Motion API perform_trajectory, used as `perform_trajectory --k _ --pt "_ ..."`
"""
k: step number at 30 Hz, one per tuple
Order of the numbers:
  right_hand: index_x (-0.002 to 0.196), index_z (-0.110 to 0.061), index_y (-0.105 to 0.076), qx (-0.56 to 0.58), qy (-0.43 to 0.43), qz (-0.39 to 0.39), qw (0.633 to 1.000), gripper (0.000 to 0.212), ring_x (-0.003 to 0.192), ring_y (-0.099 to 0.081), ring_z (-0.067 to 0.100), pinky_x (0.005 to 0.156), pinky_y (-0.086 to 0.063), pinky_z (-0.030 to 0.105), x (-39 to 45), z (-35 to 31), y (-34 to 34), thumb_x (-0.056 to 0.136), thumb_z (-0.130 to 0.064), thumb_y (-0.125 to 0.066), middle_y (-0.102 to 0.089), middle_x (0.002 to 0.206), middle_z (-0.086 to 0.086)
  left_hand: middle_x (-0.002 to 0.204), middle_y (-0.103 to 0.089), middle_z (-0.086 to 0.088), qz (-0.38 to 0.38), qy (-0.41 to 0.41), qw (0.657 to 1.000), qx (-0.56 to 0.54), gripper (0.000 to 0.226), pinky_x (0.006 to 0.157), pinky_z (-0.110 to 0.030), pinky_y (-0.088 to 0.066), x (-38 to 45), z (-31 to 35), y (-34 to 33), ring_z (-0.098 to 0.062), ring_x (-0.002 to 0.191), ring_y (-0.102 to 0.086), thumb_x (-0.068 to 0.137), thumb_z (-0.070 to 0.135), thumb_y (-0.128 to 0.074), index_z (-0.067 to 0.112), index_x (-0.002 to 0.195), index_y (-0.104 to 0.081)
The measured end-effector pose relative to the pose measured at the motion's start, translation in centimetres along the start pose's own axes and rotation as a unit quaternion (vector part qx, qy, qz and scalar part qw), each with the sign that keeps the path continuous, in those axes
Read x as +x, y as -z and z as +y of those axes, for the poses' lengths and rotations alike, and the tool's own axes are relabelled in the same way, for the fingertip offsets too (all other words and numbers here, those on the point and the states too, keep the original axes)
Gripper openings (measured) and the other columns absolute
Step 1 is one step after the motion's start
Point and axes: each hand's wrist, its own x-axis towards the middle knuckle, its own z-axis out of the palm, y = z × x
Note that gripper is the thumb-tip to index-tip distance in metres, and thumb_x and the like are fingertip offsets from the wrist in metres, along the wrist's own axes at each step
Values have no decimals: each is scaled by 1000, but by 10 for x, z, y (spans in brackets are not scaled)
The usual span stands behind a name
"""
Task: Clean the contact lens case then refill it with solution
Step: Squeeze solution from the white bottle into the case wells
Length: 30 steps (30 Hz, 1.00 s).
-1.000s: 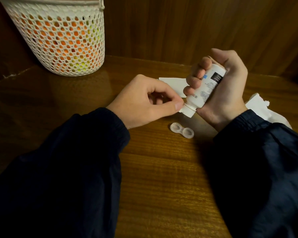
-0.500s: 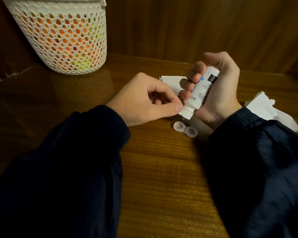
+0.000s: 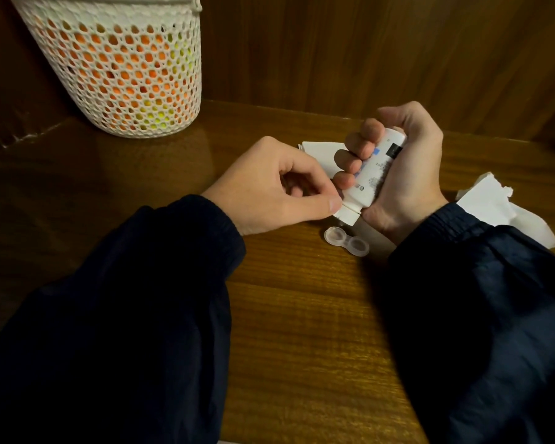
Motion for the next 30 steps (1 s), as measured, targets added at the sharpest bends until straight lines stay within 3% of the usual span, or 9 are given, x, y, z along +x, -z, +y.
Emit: perform_trajectory --k 30 --pt "57 -20 -43 3 14 8 1000 39 49 -33 16 47 -32 24 0 1 0 95 -30 -43 -38 55 -3 82 -78 4 1 7 1000 6 5 60 -21 -47 1 -2 1 -12 68 -59 89 23 -83 22 93 -85"
